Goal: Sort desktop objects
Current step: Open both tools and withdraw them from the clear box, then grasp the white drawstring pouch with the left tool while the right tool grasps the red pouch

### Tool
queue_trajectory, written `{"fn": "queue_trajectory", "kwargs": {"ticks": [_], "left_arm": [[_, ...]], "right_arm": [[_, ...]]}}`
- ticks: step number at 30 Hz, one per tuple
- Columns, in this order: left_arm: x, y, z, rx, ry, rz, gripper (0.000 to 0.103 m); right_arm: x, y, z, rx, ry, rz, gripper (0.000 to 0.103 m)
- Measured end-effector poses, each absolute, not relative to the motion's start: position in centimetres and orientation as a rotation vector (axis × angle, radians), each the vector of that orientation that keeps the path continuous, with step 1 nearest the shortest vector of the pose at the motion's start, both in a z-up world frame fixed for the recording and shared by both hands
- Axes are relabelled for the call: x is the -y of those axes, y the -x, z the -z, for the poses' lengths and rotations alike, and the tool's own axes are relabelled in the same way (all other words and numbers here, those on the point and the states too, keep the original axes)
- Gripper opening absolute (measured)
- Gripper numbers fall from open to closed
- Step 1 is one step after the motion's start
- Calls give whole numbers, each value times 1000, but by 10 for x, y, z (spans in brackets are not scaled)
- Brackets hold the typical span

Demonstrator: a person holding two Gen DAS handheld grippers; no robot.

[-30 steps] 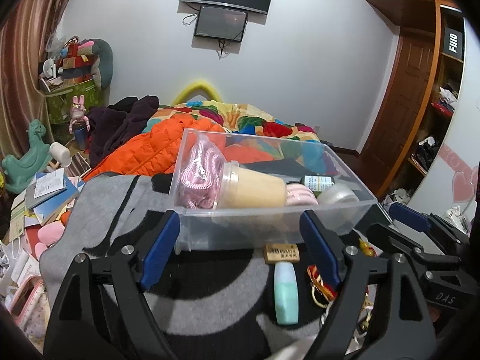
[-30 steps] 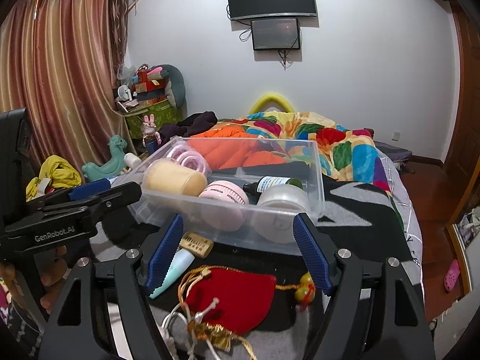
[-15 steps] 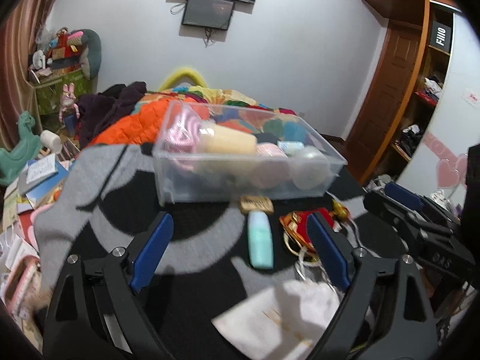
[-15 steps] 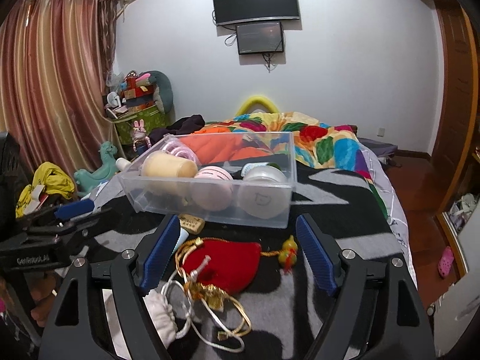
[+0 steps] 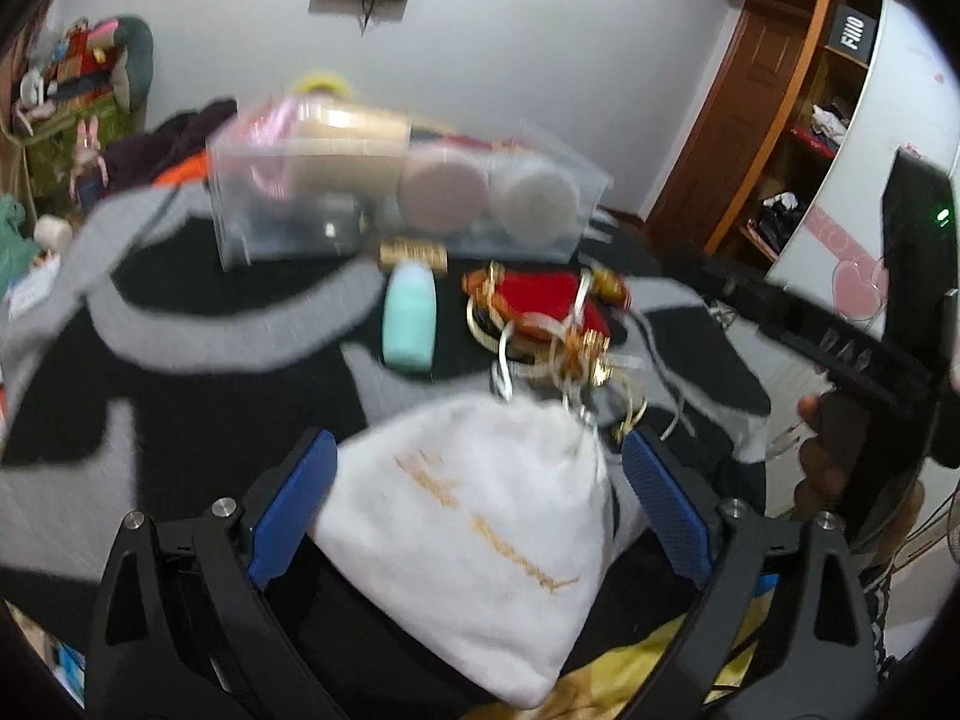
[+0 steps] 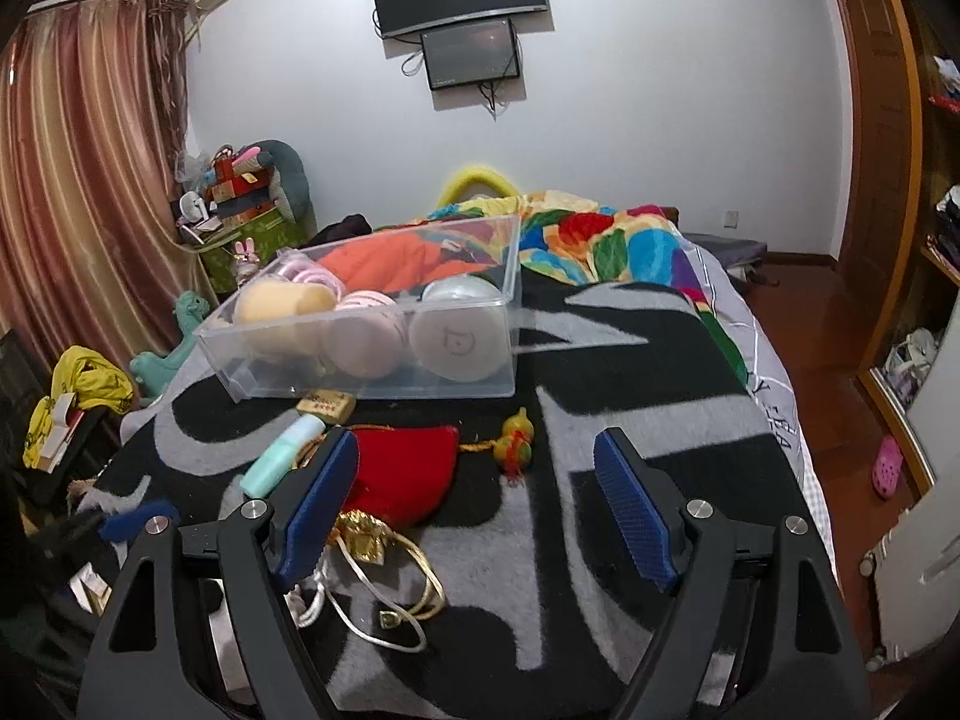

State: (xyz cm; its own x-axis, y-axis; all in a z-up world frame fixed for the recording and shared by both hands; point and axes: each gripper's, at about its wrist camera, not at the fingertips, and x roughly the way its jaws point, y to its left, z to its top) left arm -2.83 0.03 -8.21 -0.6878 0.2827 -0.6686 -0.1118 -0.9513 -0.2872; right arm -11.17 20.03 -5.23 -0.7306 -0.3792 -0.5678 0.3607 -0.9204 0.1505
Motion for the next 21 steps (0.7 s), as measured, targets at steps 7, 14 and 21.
{"fn": "queue_trajectory", "kwargs": {"ticks": [7, 14, 21], "left_arm": [[-30, 19, 97, 128, 1089, -2821, 102], [-47, 16, 106, -44, 1062, -2952, 103], [-28, 14, 100, 79, 1026, -2962, 75]], "right_arm": [[-203, 112, 58, 47, -889, 2593, 82], [-206, 113, 63, 62, -910, 2586, 82], [-209, 115, 67, 79, -931, 2580, 83]]}}
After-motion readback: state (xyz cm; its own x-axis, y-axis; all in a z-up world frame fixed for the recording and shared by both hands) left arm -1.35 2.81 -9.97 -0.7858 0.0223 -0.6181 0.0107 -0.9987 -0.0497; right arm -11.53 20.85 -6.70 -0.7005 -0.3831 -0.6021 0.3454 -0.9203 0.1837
